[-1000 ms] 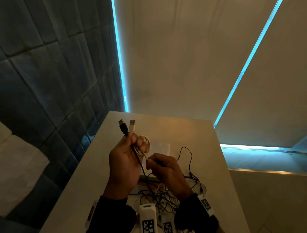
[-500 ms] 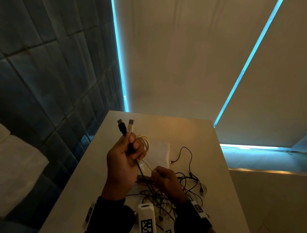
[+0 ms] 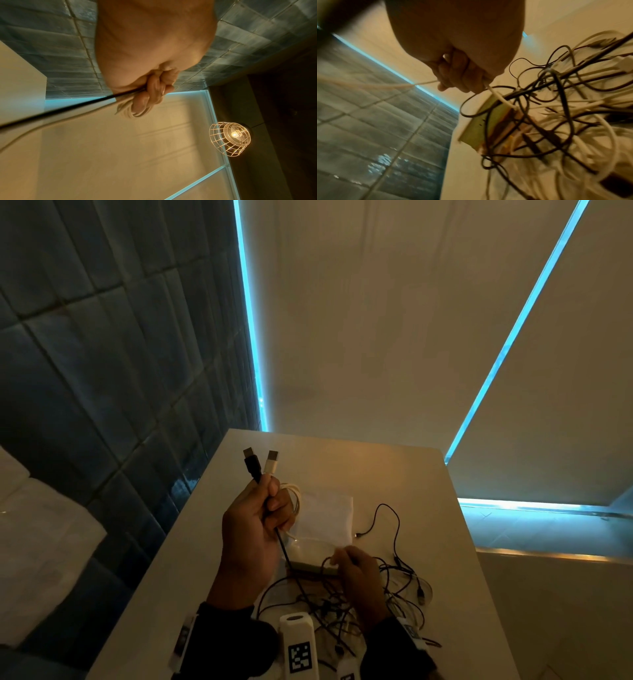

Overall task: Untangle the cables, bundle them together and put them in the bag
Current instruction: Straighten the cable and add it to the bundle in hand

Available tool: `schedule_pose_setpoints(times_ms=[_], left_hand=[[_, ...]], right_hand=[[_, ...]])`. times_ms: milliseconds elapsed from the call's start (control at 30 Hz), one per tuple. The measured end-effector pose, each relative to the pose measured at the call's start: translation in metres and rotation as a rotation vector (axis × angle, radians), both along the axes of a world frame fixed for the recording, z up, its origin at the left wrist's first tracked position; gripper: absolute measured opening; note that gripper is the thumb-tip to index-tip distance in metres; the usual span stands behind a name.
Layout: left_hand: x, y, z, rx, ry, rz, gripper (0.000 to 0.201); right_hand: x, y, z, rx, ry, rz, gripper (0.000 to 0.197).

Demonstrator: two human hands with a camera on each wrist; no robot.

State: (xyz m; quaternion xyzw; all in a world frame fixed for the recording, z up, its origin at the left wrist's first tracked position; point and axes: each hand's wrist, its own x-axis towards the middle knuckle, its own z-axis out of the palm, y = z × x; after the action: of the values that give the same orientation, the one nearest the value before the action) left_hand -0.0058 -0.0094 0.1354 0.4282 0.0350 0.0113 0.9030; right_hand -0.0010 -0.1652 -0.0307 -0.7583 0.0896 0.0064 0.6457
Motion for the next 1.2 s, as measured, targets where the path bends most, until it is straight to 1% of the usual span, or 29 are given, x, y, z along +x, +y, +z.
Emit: schedule_pose_setpoints(times_ms=[100,233,333,433,467,533,667,733,833,900,1067,1200], left_hand=[[0.002,0.001,-0.003,0.031,0.032,0.003,0.033],[0.003,-0.002,-0.003,0.120,0.057,-0.011,0.033],[0.002,-0.007,-0.002,0.208,0.081,-0.006,0.033],[0.001,-0.012,0.000,0.261,0.123,0.032,0.034],[0.000,-0.012,0.001,0.245,0.134,0.035,0.035],[-0.001,-0.010,0.002,0.157,0.136,0.016,0.035],[-0.002,-0.004,0.008,-0.035,0.060,-0.059,0.032],[-0.002,-0.004,0.009,-0.098,0.021,-0.071,0.028],[-0.003,-0.006,0.009,-0.110,-0.004,-0.050,0.032],[-0.003,-0.006,0.007,-0.110,-0.017,-0.042,0.034],[-0.004,-0.003,0.007,-0.151,-0.037,-0.047,0.036],[-0.005,-0.003,0.006,-0.169,-0.026,-0.045,0.037]], right_hand=[[0.005,0.000,0.038,0.104,-0.084,-0.027,0.030],[-0.001,0.011,0.094,0.250,-0.266,0.040,0.029],[-0.010,0.019,0.123,0.231,-0.402,0.136,0.027],[-0.017,0.025,0.136,0.188,-0.474,0.253,0.025],[-0.018,0.026,0.138,0.180,-0.478,0.289,0.024],[-0.018,0.025,0.136,0.159,-0.463,0.334,0.024],[-0.015,0.022,0.126,0.142,-0.400,0.402,0.028],[-0.016,0.021,0.123,0.177,-0.339,0.436,0.030],[-0.015,0.020,0.116,0.224,-0.259,0.452,0.029],[-0.013,0.019,0.109,0.203,-0.238,0.450,0.028],[-0.013,0.017,0.084,0.183,-0.117,0.446,0.026],[-0.013,0.013,0.059,0.136,-0.089,0.397,0.027]])
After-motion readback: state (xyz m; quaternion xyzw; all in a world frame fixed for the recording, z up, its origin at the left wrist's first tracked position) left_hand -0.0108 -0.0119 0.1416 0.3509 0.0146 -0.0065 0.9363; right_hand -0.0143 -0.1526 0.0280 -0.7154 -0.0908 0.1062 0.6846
